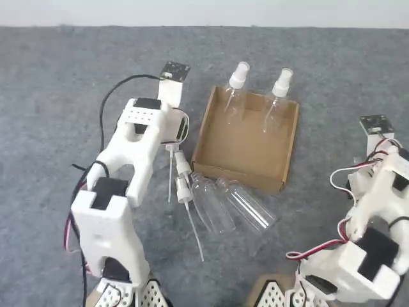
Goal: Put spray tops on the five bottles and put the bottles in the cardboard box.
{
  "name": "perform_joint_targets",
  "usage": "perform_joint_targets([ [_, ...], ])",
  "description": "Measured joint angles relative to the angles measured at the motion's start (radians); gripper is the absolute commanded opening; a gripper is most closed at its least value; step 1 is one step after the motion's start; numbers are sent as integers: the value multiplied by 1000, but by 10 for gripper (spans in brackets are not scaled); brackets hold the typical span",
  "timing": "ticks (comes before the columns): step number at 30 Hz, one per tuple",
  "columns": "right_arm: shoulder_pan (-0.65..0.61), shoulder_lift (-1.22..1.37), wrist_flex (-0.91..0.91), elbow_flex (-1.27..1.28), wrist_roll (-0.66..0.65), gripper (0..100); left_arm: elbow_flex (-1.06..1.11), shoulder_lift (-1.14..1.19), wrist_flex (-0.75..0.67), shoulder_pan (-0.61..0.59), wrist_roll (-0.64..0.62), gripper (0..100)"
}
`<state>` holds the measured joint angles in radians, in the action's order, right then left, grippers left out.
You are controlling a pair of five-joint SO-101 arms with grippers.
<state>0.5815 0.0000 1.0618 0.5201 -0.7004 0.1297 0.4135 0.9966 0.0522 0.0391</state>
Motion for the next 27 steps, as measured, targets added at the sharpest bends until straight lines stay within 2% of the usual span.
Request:
perform_joint_targets([
  [9,-21,0,-3,0,-11,131,-6,41,0,3,0,14],
  [14,-21,0,-3,0,-14,132,-8,41,38,3,0,12],
  [17,-21,0,-3,0,-14,172,-8,15,126,3,0,12],
  [21,-21,0,-3,0,-17,240,44,-114,215,3,0,12],
  [27,-34,34,3,3,-18,249,374,-468,184,2,0,13],
])
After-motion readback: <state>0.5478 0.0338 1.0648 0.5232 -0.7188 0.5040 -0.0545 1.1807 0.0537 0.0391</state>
